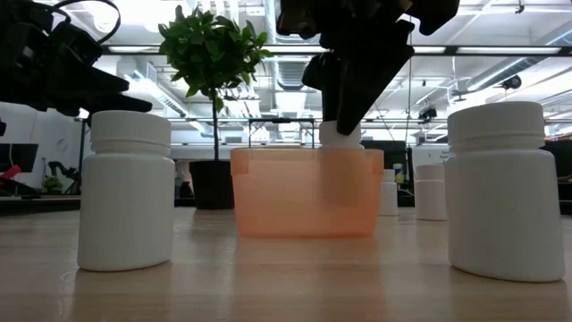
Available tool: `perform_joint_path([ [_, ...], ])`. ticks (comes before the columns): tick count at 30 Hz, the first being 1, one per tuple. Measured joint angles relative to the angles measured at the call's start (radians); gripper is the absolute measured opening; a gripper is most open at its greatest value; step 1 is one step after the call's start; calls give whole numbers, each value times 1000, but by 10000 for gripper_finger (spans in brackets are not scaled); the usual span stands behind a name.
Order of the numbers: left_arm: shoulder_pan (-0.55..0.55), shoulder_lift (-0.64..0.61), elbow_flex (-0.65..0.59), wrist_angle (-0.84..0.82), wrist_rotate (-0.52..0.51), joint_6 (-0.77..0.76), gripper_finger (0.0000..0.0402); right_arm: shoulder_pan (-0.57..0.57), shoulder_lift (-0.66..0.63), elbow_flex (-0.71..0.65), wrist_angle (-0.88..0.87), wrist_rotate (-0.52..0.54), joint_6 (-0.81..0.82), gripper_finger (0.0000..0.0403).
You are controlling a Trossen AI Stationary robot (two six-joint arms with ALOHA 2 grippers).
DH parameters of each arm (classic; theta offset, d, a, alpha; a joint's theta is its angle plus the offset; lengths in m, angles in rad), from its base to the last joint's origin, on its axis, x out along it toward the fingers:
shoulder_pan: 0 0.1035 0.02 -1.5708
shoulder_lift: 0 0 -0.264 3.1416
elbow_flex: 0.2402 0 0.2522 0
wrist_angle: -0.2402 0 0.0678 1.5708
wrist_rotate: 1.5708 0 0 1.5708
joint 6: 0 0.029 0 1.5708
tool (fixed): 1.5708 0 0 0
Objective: Pick and place pill bottles into a basket
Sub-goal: Put the white pill bottle into the orange container
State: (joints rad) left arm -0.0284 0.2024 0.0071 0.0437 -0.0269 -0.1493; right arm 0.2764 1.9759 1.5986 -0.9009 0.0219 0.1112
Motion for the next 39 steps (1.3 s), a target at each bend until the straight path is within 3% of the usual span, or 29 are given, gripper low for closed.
perform_joint_path([
  [25,0,0,0,0,0,0,267,0,2,0,1,-27,9,168],
  [39,0,0,0,0,0,0,267,0,3,0,1,-29,9,222],
])
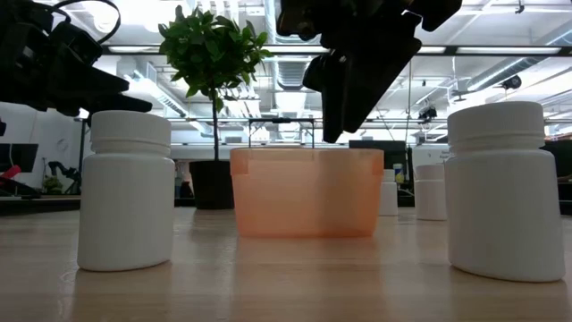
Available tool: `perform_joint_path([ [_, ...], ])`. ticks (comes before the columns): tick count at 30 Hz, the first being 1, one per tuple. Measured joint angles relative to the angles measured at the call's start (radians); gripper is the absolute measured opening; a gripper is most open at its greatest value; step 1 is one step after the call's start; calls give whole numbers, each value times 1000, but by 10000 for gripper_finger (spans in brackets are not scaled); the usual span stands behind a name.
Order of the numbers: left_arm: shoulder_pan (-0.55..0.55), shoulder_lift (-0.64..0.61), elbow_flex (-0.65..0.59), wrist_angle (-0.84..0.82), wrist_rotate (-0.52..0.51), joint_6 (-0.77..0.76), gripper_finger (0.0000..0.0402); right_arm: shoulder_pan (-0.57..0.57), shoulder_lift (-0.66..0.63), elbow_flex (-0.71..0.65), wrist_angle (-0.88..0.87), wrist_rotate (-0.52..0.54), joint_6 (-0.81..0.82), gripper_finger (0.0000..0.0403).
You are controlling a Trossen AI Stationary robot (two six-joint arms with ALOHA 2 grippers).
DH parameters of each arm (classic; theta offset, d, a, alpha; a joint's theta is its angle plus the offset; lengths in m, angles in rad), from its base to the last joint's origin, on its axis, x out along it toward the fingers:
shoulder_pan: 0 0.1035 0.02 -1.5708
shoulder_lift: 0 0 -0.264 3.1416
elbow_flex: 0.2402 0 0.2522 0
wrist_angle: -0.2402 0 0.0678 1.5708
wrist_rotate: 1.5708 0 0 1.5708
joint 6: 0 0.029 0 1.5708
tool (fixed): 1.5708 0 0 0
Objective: Pick and place pill bottles into a basket
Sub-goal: Put the white pill bottle into the orange container
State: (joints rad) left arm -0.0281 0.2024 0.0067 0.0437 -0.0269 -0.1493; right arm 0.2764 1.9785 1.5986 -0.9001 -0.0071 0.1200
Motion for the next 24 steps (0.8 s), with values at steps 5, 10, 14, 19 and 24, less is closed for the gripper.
perform_joint_path([
  [5,0,0,0,0,0,0,267,0,0,0,-3,0,0,228],
  [10,0,0,0,0,0,0,267,0,-10,1,-16,0,0,227],
  [14,0,0,0,0,0,0,267,0,-21,11,-40,2,-7,226],
  [19,0,0,0,0,0,0,267,0,-67,11,-61,7,-2,225],
  [24,0,0,0,0,0,0,267,0,-136,11,-60,8,17,226],
])
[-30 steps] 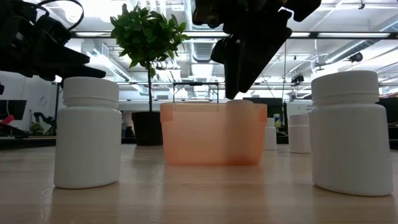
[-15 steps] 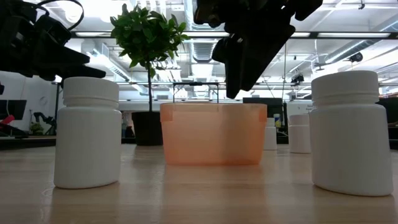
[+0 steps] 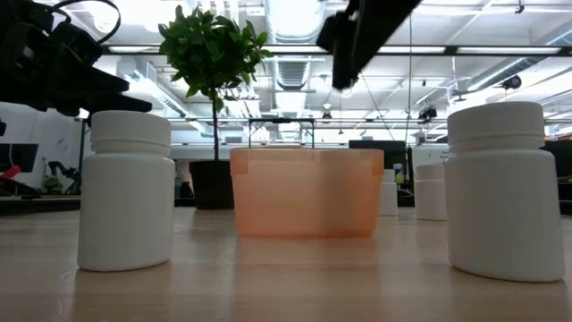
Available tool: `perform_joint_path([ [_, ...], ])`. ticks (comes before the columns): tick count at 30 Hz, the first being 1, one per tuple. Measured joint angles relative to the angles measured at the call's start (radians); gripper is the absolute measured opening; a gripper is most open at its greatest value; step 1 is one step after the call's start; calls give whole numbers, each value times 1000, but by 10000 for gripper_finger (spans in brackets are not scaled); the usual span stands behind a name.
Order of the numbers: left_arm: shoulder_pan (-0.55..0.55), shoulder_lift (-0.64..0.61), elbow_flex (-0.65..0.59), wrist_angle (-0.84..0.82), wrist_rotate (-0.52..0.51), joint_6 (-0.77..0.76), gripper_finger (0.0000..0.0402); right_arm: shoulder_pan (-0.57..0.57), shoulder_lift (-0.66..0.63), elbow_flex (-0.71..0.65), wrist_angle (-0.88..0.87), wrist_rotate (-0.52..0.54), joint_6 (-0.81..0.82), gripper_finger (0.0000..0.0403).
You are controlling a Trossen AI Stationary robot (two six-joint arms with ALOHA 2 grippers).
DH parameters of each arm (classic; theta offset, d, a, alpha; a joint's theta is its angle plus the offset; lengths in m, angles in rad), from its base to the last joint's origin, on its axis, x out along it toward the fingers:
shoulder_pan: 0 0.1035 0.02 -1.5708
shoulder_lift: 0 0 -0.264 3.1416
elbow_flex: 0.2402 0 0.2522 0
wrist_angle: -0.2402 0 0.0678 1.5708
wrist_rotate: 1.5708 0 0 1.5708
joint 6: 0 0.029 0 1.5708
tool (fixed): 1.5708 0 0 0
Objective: Pick and place pill bottles into a basket
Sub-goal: Put the white pill bottle into the orange container
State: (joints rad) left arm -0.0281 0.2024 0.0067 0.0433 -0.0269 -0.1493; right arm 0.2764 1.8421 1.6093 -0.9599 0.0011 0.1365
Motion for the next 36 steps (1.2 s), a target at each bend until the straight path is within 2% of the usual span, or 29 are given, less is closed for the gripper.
perform_joint_path([
  [14,0,0,0,0,0,0,267,7,-139,-2,-1,-1,97,225],
  [22,0,0,0,0,0,0,267,74,-166,-2,7,-9,98,228],
  [36,0,0,0,0,0,0,267,209,-138,-3,94,28,366,226],
])
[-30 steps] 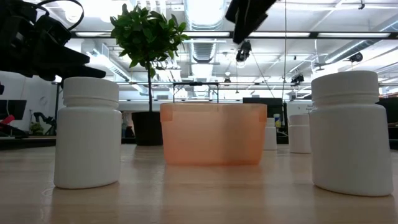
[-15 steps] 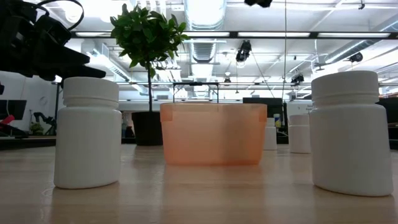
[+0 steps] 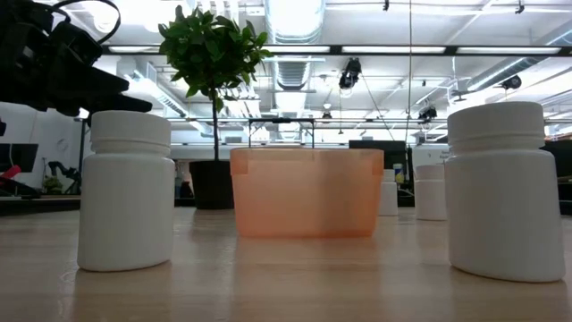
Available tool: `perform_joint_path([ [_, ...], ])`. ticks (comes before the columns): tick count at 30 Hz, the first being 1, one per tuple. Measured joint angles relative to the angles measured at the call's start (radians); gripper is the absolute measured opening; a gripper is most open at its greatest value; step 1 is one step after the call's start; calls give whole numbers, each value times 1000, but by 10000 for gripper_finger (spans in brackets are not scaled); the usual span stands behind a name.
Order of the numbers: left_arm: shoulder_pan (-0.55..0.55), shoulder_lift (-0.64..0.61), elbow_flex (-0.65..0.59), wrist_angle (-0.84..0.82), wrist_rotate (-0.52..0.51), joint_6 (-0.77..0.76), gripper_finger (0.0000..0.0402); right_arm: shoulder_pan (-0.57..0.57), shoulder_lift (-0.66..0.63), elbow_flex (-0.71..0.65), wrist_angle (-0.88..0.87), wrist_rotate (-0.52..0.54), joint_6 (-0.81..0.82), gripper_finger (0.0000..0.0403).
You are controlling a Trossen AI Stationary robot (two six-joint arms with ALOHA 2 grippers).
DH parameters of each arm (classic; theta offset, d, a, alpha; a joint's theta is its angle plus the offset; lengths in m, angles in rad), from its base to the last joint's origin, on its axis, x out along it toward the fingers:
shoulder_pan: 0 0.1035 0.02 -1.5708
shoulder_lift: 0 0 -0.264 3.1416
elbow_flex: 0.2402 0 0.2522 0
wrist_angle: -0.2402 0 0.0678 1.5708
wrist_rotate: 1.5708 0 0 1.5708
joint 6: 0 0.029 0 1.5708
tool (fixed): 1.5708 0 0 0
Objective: Pick and place pill bottles into a basket
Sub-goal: Put the white pill bottle into the orange container
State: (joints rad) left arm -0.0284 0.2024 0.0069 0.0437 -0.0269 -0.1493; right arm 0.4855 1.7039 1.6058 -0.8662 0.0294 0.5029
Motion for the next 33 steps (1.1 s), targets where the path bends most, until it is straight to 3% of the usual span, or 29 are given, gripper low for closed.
perform_joint_path([
  [10,0,2,0,0,0,0,267,48,12,0,32,44,115,224],
  [22,0,2,0,0,0,0,267,112,13,-8,-50,50,-18,224],
  [33,0,2,0,0,0,0,267,112,13,-122,44,26,-66,224],
])
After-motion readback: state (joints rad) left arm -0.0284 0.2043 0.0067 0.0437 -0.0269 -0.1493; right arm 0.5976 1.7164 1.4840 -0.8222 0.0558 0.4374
